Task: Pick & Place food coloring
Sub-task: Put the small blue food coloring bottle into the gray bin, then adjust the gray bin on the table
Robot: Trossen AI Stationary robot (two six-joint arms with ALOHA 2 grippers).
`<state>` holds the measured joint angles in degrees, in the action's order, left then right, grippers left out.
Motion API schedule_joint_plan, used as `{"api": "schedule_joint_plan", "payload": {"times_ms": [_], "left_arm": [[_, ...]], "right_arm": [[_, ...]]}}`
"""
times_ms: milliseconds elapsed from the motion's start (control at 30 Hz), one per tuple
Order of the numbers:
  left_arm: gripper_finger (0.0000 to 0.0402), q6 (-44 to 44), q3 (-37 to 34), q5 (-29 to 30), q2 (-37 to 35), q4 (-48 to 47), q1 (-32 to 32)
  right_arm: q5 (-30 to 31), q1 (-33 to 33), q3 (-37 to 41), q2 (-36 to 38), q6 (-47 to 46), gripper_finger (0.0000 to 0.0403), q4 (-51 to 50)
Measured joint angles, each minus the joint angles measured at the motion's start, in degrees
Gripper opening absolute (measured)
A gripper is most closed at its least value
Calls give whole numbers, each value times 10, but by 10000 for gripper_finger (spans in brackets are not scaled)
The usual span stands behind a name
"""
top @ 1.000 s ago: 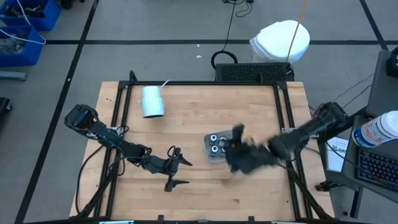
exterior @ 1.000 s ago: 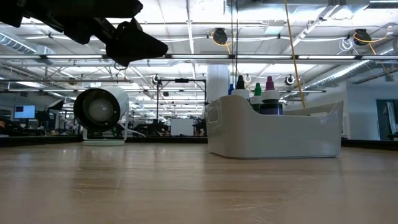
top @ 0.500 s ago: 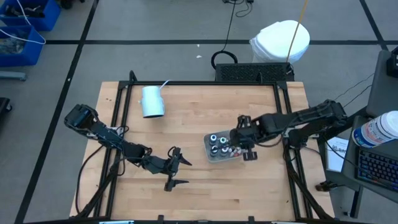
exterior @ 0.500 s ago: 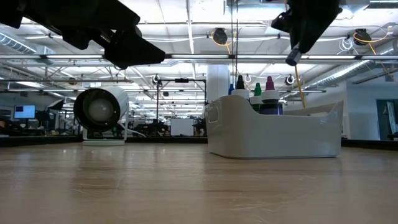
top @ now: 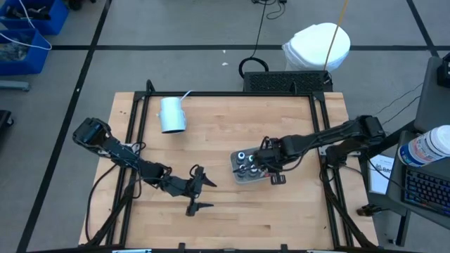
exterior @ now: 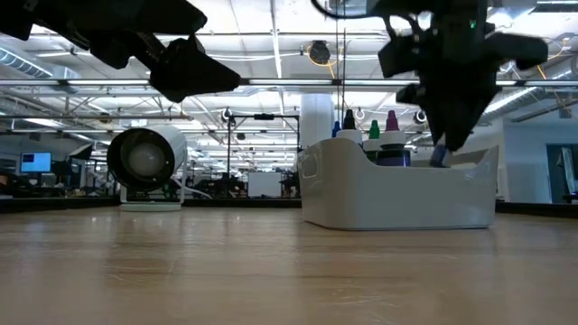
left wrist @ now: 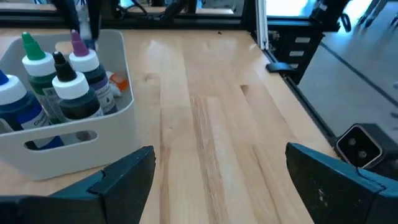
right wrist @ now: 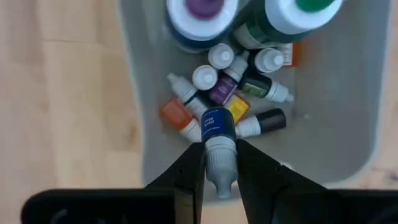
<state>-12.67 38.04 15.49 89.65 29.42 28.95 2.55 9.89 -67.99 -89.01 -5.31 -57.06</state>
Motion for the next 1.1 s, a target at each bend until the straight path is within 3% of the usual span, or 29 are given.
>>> {"api": "schedule_joint_plan", "payload": {"times_ms": [233,400,700,1100], "left_arm": [[360,1,0,-1,0,26,0],[360,-6,0,-3,0,25,0],[360,-11,0,-4,0,24,0],[360,-8,0,-4,0,23,0]], "right_arm": [[1,-31,20,-19,-10,66,28],[-36,-49,20,-48,-13,67,59],[-42,-62,19,-110,-10,69,30],[-25,-63,21,-72,-17,134,37]]}}
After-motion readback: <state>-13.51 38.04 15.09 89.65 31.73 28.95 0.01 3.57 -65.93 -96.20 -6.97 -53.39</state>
